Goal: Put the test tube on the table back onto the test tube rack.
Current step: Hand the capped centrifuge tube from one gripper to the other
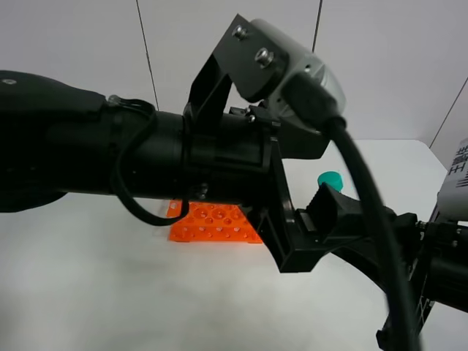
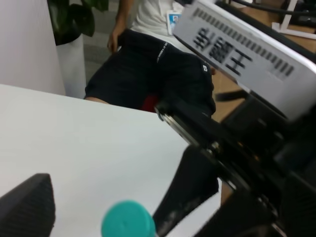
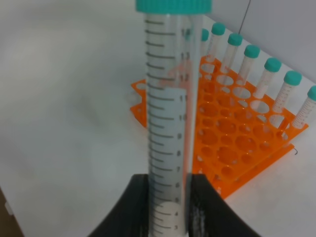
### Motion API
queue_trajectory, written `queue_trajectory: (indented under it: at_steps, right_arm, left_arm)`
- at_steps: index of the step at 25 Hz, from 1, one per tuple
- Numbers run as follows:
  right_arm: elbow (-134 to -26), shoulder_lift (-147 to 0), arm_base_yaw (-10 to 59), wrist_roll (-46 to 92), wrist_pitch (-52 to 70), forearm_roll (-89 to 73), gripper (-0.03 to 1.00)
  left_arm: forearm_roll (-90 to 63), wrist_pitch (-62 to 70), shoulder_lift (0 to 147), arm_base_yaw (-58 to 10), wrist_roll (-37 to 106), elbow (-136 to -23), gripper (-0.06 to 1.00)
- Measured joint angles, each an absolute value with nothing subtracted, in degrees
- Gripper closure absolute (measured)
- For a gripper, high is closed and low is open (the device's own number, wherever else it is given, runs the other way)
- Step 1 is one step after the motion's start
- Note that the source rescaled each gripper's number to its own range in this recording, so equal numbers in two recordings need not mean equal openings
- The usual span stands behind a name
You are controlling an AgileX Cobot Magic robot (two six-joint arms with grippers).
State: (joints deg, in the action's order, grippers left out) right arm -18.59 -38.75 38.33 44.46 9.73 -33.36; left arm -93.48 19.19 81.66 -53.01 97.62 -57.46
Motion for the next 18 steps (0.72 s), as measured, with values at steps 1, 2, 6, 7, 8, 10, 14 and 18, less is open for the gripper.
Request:
queue_trajectory:
  at_steps: [1, 2, 6, 7, 8, 10, 14, 18]
  right_arm:
    - [-18.59, -38.75, 38.33, 44.46, 9.73, -33.36, 0.94]
    - [-18.59, -38.75, 38.33, 44.46, 9.73, -33.36, 0.94]
    - [-19.04, -38.75, 38.33, 44.46, 9.84, -33.36, 0.94]
    - [-19.17, -38.75, 38.33, 44.46, 9.86, -33.36, 0.94]
    - [-19.25, -38.75, 38.33, 44.46, 9.98, -33.36, 0.94]
    - [-19.36, -38.75, 38.33, 44.46, 10.04, -33.36, 0.94]
    - [-19.41, -38.75, 38.33, 44.46, 10.04, -33.36, 0.94]
    - [-19.41, -38.75, 38.33, 44.46, 10.04, -33.47, 0.94]
  left_arm:
    - [-93.49, 19.19, 81.84, -53.01, 97.69, -57.65, -0.06]
    - [-93.49, 19.14, 81.88, -53.01, 97.69, -57.68, -0.06]
    - [-93.68, 19.20, 81.91, -53.01, 97.75, -57.89, -0.06]
    - [-93.68, 19.34, 81.91, -53.01, 97.75, -57.89, -0.06]
    - [-93.68, 19.59, 81.91, -53.01, 97.75, -57.89, -0.06]
    - [-93.68, 20.18, 81.91, -53.01, 97.75, -57.89, -0.06]
    - [-93.68, 20.48, 81.91, -53.01, 97.75, -57.89, -0.05]
    - [-93.68, 20.48, 81.91, -53.01, 97.75, -57.89, 0.07]
